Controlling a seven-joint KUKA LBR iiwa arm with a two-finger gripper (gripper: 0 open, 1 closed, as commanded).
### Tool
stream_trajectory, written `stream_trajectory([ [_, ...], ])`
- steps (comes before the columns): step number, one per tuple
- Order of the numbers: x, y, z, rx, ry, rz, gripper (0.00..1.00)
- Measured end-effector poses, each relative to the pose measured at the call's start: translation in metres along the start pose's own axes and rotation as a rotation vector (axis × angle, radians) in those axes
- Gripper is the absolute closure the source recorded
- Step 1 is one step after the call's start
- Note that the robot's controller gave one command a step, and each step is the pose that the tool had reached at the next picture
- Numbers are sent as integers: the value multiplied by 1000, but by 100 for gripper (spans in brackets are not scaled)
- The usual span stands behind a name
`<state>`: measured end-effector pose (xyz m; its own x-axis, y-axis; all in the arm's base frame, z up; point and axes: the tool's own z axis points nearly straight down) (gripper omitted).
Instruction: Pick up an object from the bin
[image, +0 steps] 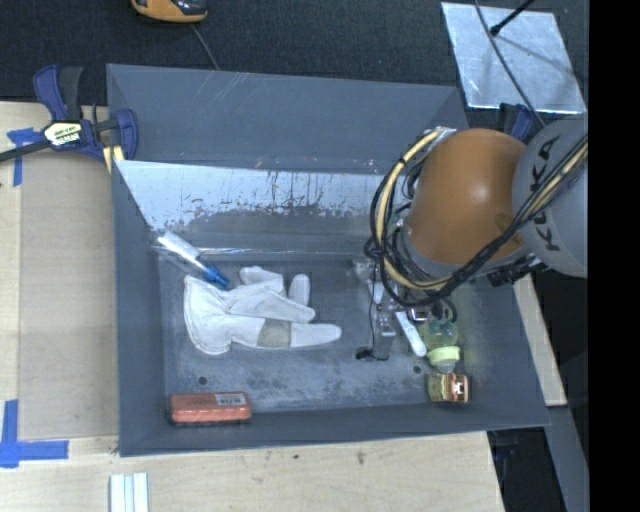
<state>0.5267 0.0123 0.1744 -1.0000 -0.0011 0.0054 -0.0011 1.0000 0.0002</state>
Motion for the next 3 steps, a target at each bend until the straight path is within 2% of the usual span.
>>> stream_trajectory([
  [1,-2,0,-5,0,-8,0,0],
  [2,-3,7,17,2,-16,-68,0],
  [3,-2,21,76,1,-12,-148,0],
])
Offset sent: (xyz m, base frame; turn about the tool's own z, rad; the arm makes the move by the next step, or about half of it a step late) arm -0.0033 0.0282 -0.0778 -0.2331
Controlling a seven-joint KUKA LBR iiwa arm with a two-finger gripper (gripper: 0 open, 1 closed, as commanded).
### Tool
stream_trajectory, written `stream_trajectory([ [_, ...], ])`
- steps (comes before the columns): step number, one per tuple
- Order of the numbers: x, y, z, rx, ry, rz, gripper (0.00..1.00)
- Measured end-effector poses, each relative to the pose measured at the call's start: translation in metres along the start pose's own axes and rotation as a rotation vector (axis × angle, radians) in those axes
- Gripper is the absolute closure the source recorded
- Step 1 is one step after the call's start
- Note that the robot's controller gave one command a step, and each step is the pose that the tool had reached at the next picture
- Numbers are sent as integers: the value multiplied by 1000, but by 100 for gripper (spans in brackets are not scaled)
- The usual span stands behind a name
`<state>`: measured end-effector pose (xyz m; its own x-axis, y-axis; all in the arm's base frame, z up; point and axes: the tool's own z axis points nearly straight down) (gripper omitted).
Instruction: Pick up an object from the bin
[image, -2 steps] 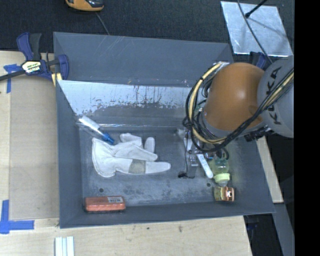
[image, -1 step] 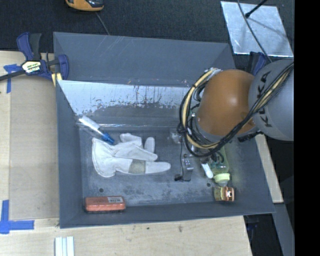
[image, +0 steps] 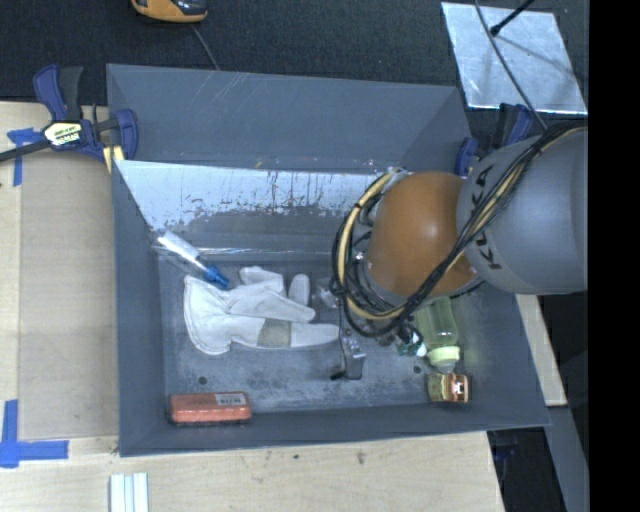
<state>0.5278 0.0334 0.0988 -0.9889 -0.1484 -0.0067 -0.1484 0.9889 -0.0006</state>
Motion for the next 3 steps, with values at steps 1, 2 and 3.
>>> stream_trajectory([
  [1,3,73,20,-1,6,-5,100],
  [2,3,73,20,-1,6,-5,100],
  [3,-18,56,-142,-1,1,44,100],
])
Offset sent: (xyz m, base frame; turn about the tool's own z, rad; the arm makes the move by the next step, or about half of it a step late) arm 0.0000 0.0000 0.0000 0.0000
